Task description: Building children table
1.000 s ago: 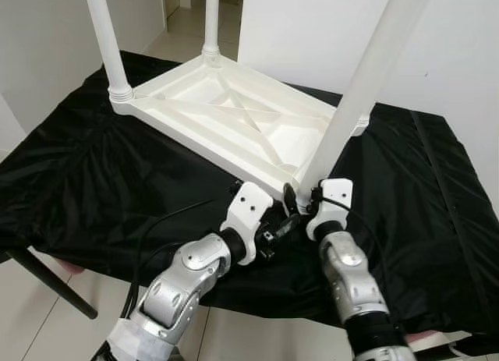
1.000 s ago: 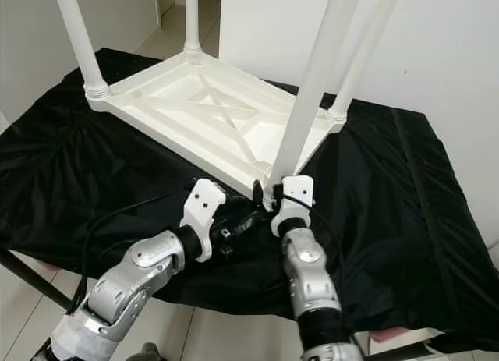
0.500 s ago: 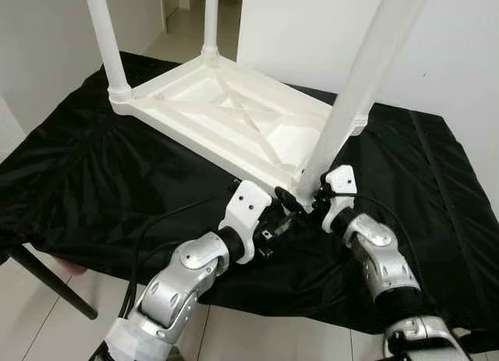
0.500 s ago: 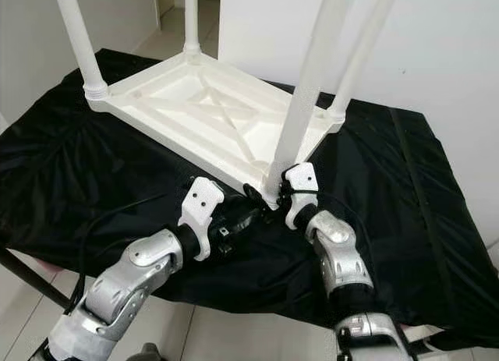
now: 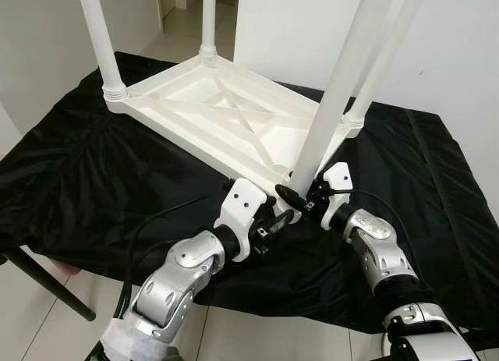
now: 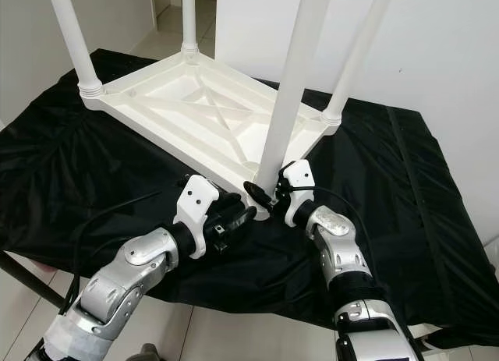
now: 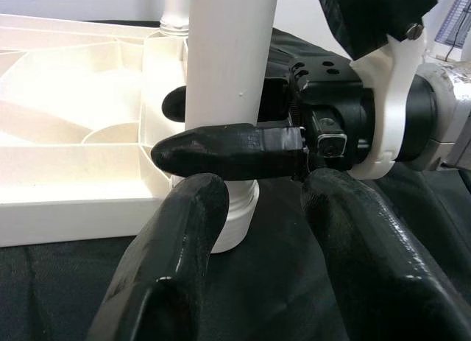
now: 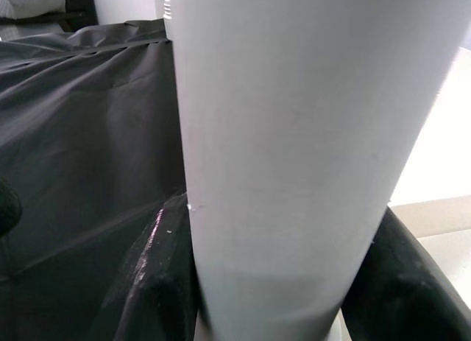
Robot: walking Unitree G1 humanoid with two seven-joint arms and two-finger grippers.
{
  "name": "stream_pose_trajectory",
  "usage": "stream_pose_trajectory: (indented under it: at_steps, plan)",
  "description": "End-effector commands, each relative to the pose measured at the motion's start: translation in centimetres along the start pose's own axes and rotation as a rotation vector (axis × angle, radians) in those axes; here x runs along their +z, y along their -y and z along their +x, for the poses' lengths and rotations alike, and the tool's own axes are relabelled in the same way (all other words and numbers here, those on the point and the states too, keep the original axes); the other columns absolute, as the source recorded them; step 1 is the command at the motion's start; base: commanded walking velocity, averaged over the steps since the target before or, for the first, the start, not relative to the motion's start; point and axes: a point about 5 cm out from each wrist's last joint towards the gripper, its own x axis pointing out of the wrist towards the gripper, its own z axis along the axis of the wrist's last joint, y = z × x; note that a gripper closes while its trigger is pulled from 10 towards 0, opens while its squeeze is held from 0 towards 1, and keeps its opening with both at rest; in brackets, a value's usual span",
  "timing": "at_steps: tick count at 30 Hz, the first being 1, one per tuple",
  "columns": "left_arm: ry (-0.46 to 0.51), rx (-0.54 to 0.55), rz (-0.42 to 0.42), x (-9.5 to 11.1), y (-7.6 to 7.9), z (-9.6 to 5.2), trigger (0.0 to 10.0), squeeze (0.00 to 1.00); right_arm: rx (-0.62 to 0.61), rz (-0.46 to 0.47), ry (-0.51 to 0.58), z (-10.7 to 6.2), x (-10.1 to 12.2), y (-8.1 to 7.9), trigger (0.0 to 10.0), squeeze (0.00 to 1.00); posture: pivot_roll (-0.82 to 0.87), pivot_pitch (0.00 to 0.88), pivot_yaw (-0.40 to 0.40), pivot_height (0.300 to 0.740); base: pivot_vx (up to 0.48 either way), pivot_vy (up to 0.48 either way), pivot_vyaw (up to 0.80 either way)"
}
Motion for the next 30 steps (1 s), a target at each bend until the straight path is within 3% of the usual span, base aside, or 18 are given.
stream_pose_trajectory:
  at_steps: [1,5,6,8,9,14,15,17,18,20,24,30]
  plan:
    - [-0.002,-0.022,0.0,0.1,0.4,-0.1,10.0,0.0,0.028,0.036,-0.036,-0.1,-1.0,-0.7,0.0,0.0,0.19,0.057,-0.09,0.74,0.0,0.0,0.0]
    - [0.001,-0.026,-0.003,0.1,0.5,0.0,10.0,0.0,-0.072,0.058,0.01,0.1,-0.7,-1.4,0.0,0.0,0.17,0.055,-0.082,0.74,0.0,0.0,0.0]
    - [0.002,-0.03,-0.002,0.1,0.5,0.1,10.0,0.0,-0.134,0.046,0.014,0.2,-0.5,-1.5,7.6,0.0,0.17,0.057,-0.082,0.74,0.0,0.0,0.0]
    - [0.002,-0.033,-0.001,0.1,0.5,0.1,10.0,0.0,-0.175,0.037,0.015,0.2,-0.4,-1.6,7.6,0.0,0.17,0.057,-0.082,0.74,0.0,0.0,0.0]
    - [0.001,-0.036,0.0,0.1,0.5,0.2,10.0,0.0,-0.221,0.032,0.016,0.2,-0.3,-1.8,10.0,0.0,0.16,0.057,-0.079,0.74,0.0,0.0,0.0]
    - [-0.005,-0.047,0.003,0.0,0.7,0.3,10.0,0.0,-0.444,0.067,0.008,0.0,-0.1,-2.1,10.0,0.0,0.15,0.057,-0.074,0.74,0.0,0.0,0.0]
    - [-0.005,-0.047,0.003,0.0,0.7,0.3,10.0,0.0,-0.444,0.067,0.008,0.0,-0.1,-2.1,10.0,0.0,0.15,0.057,-0.074,0.74,0.0,0.0,0.0]
    - [-0.006,-0.052,0.001,0.0,0.8,0.3,10.0,0.0,-0.675,0.074,-0.021,-0.8,-0.2,-1.9,10.0,0.0,0.15,0.057,-0.072,0.74,0.0,0.0,0.0]
    - [-0.006,-0.052,0.001,0.0,0.8,0.3,10.0,0.0,-0.675,0.074,-0.021,-0.8,-0.2,-1.9,10.0,0.0,0.15,0.057,-0.072,0.74,0.0,0.0,0.0]
    - [-0.007,-0.054,0.001,0.0,0.8,0.4,10.0,0.0,-0.798,0.061,-0.046,-1.4,-0.4,-1.7,10.0,0.0,0.15,0.056,-0.072,0.74,0.0,0.0,0.0]
    - [-0.006,-0.056,0.0,0.0,0.8,0.5,10.0,0.0,-0.898,0.054,-0.065,-2.0,-0.5,-1.8,10.0,0.0,0.15,0.055,-0.073,0.74,0.0,0.0,0.0]
    - [-0.004,-0.058,-0.002,0.0,0.9,0.5,10.0,0.0,-0.942,0.066,-0.068,-2.0,-0.4,-2.1,10.0,0.0,0.14,0.056,-0.074,0.74,0.0,0.0,0.0]
